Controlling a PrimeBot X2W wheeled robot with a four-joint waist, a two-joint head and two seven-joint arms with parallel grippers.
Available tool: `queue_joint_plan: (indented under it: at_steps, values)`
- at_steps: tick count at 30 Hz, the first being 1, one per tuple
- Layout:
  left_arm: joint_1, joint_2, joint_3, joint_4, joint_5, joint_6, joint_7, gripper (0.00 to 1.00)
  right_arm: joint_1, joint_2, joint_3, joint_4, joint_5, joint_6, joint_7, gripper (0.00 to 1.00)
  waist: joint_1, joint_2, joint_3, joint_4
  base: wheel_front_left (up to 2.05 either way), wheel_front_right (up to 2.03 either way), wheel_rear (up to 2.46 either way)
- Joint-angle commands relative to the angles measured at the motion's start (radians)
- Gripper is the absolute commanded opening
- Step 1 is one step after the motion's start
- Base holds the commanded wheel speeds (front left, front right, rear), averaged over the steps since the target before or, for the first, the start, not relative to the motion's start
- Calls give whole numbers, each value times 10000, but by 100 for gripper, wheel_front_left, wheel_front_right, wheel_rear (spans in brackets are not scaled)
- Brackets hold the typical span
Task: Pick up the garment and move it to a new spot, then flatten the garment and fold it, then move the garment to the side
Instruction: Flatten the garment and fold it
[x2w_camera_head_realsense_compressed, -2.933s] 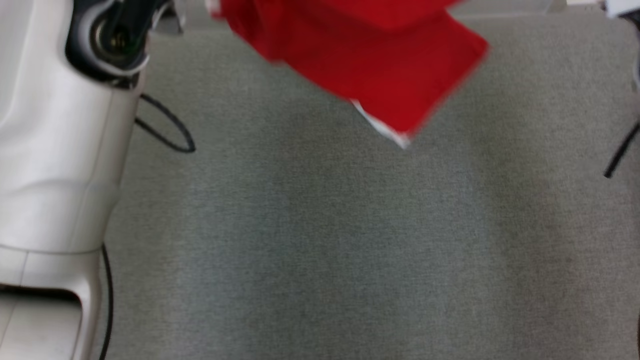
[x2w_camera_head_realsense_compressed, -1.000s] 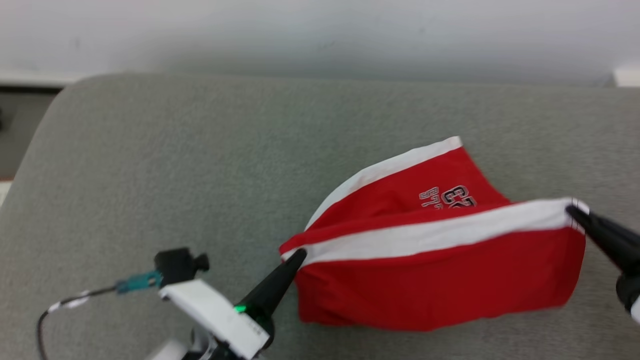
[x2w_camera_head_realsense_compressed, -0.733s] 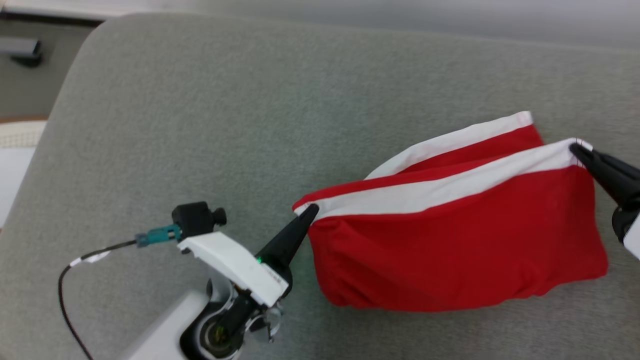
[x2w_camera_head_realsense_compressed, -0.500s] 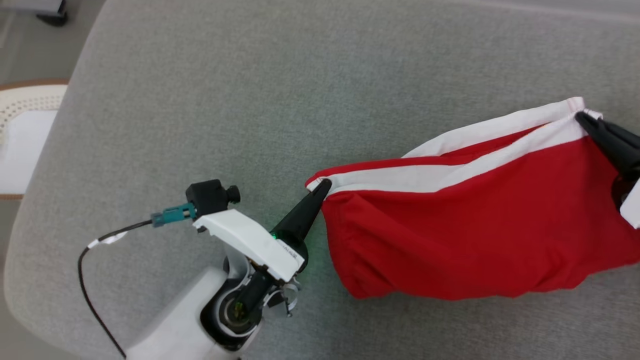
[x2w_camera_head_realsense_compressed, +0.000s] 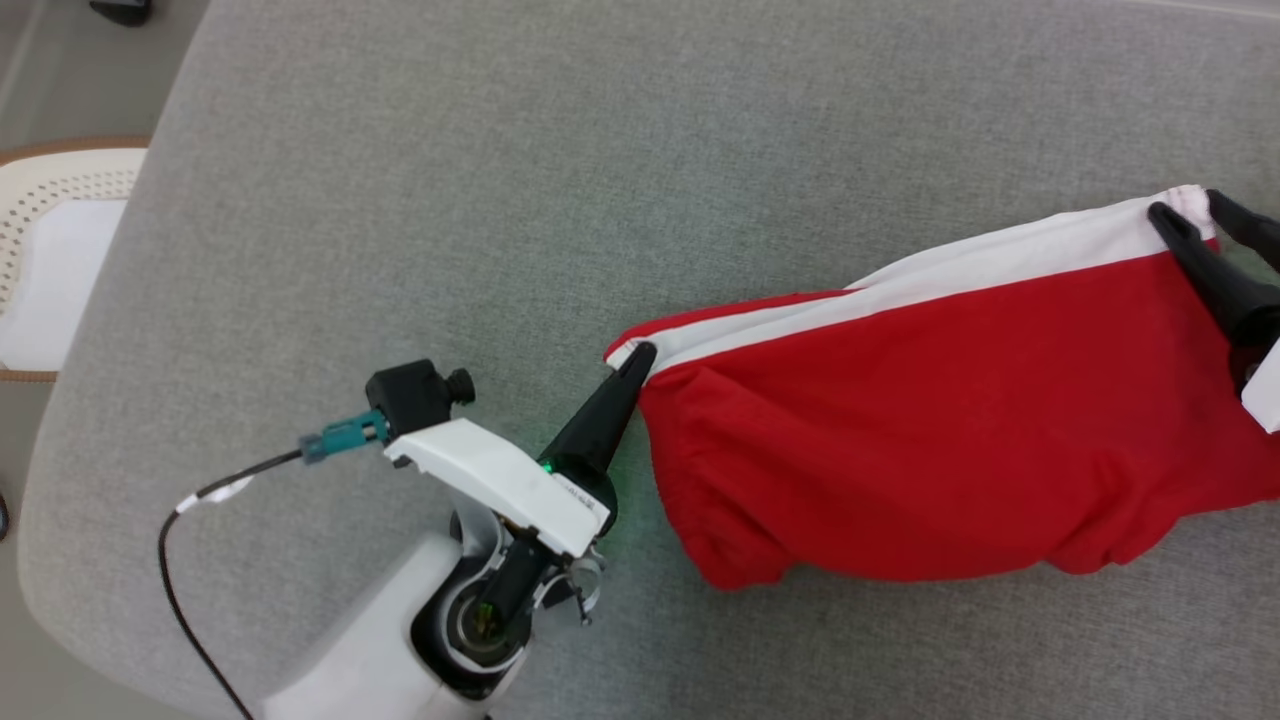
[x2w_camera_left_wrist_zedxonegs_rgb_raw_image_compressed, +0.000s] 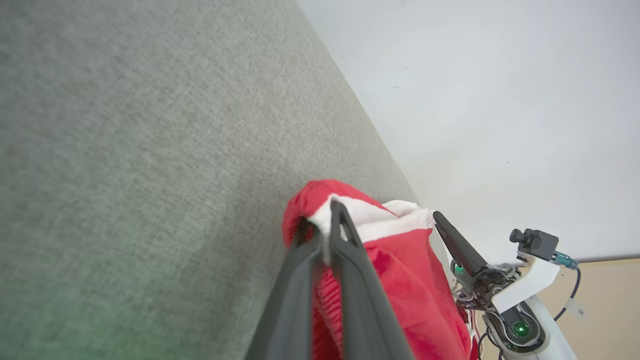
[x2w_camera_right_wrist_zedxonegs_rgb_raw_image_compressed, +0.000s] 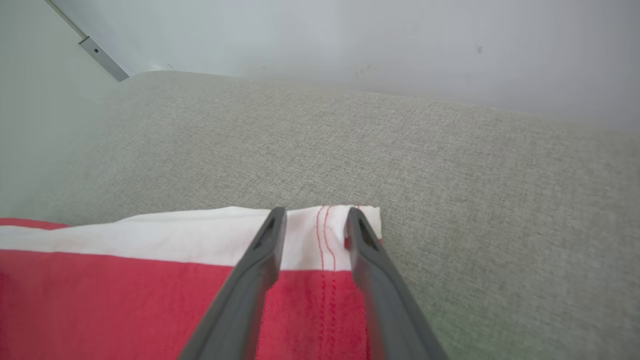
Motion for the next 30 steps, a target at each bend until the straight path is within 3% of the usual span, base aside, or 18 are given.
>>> queue_joint_plan:
  at_steps: [1, 9, 14, 19, 24, 30]
  values:
    - [303, 92, -40, 34, 24, 60, -23, 100, -47, -17, 31, 3, 143, -22, -73, 100, -1, 0, -132, -113, 0, 0, 0]
    - [759, 496, -15, -428, 303, 472, -292, 100, 222, -594, -144, 37, 879, -22, 622, 100, -1, 0, -731, -502, 0, 0, 0]
    - [768, 787, -276, -713, 1501, 954, -1001, 100, 728, -898, -358, 231, 1569, -22, 1953, 100, -1, 0, -894, -516, 0, 0, 0]
    - [486, 1055, -557, -1009, 3391, 1422, -1609, 100, 1152, -753, -620, 486, 2074, -22, 3044, 100, -1, 0, -781, -298, 0, 0, 0]
    - [672, 749, 102, -1264, 4923, 1712, -1764, 100, 1228, -452, -914, 653, 2127, -22, 3696, 100, -1, 0, -602, 2, 0, 0, 0]
    - [1565, -125, 1103, -1638, 7254, 1371, -1753, 100, 1172, -80, -1055, 1090, 1679, -25, 4587, 100, -1, 0, -474, 468, 0, 0, 0]
